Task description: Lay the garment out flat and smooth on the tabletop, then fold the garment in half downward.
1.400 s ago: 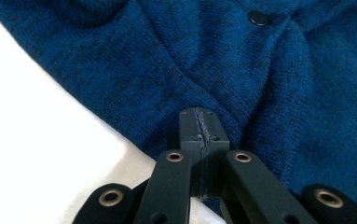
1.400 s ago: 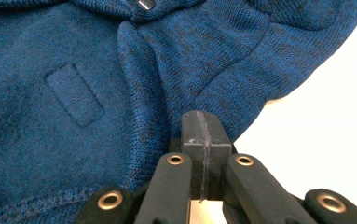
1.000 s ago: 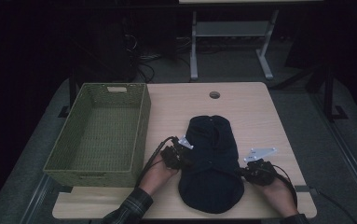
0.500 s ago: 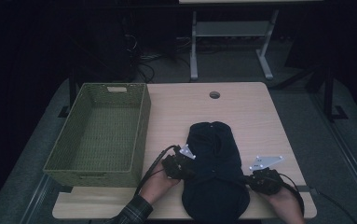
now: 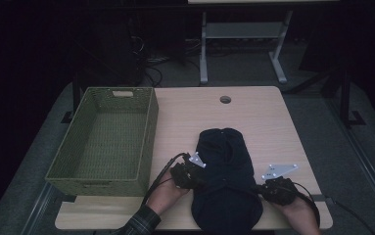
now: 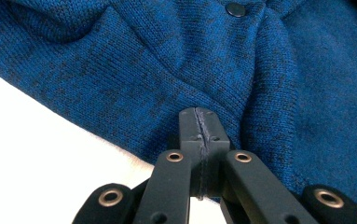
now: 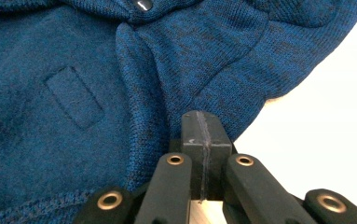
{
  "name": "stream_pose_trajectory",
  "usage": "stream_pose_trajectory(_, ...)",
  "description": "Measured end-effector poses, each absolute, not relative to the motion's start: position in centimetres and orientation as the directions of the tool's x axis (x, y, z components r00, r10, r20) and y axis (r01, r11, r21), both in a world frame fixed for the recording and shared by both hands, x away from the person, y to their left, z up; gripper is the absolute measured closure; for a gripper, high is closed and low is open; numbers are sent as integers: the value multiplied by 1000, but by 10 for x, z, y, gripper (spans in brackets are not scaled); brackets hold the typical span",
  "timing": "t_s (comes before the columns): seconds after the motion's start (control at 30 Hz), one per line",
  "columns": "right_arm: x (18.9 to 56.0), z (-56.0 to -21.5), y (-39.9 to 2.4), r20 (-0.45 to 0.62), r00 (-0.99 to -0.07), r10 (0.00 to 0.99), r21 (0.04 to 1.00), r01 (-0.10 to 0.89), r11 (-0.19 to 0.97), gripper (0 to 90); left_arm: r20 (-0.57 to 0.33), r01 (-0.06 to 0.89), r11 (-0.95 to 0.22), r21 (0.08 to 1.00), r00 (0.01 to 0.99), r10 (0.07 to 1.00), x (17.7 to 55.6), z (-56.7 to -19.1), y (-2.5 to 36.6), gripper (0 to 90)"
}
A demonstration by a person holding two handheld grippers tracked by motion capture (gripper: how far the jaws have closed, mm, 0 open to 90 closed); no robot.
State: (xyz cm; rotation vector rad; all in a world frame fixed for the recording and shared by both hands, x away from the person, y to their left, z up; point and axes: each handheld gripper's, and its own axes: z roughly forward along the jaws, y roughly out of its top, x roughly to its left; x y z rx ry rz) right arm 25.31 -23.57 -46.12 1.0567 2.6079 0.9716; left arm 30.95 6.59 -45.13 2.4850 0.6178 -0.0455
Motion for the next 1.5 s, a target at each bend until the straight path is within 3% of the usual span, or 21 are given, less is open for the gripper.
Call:
stream_pose_trajectory(0.13, 254, -459, -237, 85, -734, 674, 634, 562, 532, 839, -191, 453, -717, 530, 887, 419, 312, -450, 66, 858)
stream_pose_trajectory(0.77, 292, -437, -245, 114, -714, 691, 683, 562, 467, 660, -140, 454, -700, 551, 878, 458, 338, -430, 72, 635)
stream_pose_trajectory(0.97, 303, -435, -245, 138, -705, 695, 685, 575, 447, 570, -122, 465, -694, 550, 867, 484, 348, -428, 73, 493)
stream_pose_trajectory(1.1, 313, -433, -243, 114, -691, 714, 681, 578, 450, 418, -126, 472, -688, 552, 862, 491, 354, -429, 74, 363)
stream_pose_trajectory(1.5, 340, -420, -244, 117, -684, 720, 675, 587, 448, 397, -124, 479, -644, 597, 848, 515, 373, -412, 78, 344)
